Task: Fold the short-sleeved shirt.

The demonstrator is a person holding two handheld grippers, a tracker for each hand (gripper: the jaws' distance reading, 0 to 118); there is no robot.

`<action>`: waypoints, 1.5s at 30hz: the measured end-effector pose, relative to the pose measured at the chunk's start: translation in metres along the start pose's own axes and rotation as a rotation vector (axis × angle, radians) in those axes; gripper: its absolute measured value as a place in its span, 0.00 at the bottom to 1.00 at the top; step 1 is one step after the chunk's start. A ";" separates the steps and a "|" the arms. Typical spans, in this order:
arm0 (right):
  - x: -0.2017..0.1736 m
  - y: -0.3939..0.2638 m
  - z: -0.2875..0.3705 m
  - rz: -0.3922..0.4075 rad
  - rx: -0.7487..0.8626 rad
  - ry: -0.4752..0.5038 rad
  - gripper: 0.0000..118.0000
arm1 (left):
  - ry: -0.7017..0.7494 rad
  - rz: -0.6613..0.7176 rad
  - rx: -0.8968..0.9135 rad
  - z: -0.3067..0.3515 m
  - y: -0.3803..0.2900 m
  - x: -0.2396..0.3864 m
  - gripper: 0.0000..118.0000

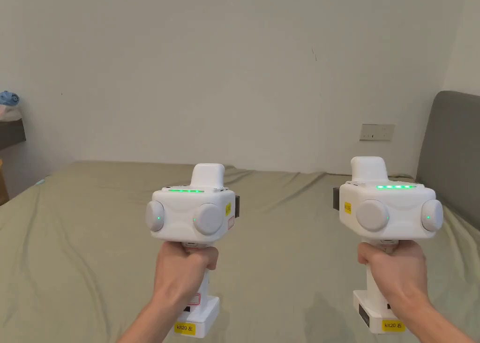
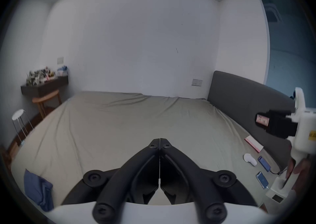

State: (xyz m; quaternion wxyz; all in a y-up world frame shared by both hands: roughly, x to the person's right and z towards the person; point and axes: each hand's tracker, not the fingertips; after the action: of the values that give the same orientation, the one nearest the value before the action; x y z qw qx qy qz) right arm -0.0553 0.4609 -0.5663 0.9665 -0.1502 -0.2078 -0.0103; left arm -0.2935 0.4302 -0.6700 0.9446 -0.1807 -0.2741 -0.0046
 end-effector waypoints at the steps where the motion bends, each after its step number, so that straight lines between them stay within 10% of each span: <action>1: 0.004 0.001 0.005 -0.015 0.019 0.007 0.00 | 0.021 -0.047 0.013 0.002 0.004 0.002 0.00; 9: 0.016 0.012 0.019 -0.038 0.057 0.036 0.02 | 0.011 -0.036 0.043 0.018 0.025 0.010 0.01; 11: 0.015 0.016 0.026 -0.033 0.052 0.056 0.46 | 0.000 -0.035 0.040 0.024 0.028 0.015 0.33; 13: 0.013 0.018 0.029 -0.020 0.065 0.038 1.00 | 0.002 -0.014 0.034 0.025 0.033 0.020 1.00; 24: 0.034 0.037 0.043 -0.076 0.094 0.023 1.00 | 0.061 0.072 -0.041 0.053 0.062 0.034 1.00; 34: 0.050 0.041 0.052 -0.138 0.084 0.042 1.00 | 0.110 -0.126 0.152 0.067 0.076 0.040 1.00; 45: 0.042 0.041 0.055 -0.120 0.085 0.047 1.00 | 0.071 0.062 0.074 0.068 0.091 0.030 1.00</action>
State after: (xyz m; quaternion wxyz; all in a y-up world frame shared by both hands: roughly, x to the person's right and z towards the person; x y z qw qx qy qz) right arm -0.0353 0.5180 -0.5127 0.9743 -0.0958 -0.1940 -0.0628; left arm -0.2936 0.5417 -0.6324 0.9595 -0.1536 -0.2346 0.0284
